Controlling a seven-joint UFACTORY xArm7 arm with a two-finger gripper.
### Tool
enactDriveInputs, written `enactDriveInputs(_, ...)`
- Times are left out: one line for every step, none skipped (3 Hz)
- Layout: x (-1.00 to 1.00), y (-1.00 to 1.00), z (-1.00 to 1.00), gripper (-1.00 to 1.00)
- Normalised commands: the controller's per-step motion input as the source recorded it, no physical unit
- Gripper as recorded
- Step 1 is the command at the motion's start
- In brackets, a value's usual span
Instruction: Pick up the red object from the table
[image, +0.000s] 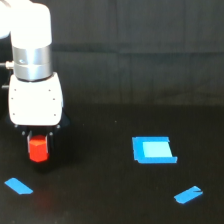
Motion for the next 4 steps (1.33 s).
enactDriveInputs(-0.08, -0.33, 0.81, -0.85)
enactDriveInputs(-0.08, -0.31, 1.00, -0.89)
enactDriveInputs(-0.04, -0.52, 0.86, -0.66)
enactDriveInputs(0.04, -0.34, 0.16, -0.21)
